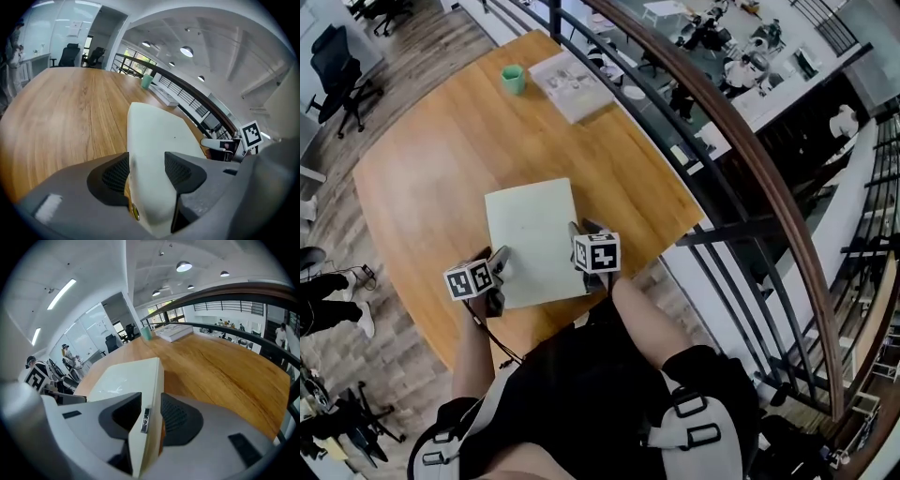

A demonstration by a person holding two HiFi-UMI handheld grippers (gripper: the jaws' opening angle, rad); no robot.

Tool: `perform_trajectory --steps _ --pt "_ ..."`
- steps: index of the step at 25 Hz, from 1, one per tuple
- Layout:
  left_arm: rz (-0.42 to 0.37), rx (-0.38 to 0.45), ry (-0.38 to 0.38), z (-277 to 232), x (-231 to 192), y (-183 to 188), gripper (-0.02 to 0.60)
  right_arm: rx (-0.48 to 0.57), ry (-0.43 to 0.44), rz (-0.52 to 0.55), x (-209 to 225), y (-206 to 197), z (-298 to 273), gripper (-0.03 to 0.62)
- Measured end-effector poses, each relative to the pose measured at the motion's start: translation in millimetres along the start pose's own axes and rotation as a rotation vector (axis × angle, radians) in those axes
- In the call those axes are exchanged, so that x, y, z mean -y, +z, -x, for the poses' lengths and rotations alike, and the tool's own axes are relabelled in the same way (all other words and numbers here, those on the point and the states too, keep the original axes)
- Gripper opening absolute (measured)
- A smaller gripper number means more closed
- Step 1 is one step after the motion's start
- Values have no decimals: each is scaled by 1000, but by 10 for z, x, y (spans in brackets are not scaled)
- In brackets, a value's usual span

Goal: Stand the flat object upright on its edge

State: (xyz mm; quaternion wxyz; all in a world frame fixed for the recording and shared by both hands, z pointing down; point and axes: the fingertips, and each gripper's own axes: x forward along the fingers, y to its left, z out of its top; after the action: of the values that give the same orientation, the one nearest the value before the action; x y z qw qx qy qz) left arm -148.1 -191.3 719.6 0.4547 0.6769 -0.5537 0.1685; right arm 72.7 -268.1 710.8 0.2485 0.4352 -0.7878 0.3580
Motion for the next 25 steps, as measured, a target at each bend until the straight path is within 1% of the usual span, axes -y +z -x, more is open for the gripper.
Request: perform_trajectory --steps 5,8,10,11,13,15,19,23,25 --pt "96 -25 -120 -55 -37 -56 235 -23 5 -75 12 -131 -93 114" --pt "141 -33 -177 -93 -45 -66 235 -18 44 -137 44 -148 -141 130" --pt "133 -44 -189 -125 -60 -68 235 -28 88 -191 59 -175 -181 130" --pt "123 -53 -191 -137 -68 -70 235 -37 105 -202 58 -183 -197 130" --pt "109 -70 -195 -138 -94 -70 235 -63 122 -173 28 -178 -225 124" --pt "111 -77 -205 -120 -121 -57 235 -90 133 -137 -14 -161 -253 118" --pt "114 -74 -223 -100 -71 -54 235 -121 160 -150 -14 -156 -231 109" --pt "78 -80 -198 -41 30 -70 235 -119 156 -149 -16 -135 -118 103" --pt "66 -55 -198 20 63 -11 235 -100 164 -141 -44 -67 -81 101"
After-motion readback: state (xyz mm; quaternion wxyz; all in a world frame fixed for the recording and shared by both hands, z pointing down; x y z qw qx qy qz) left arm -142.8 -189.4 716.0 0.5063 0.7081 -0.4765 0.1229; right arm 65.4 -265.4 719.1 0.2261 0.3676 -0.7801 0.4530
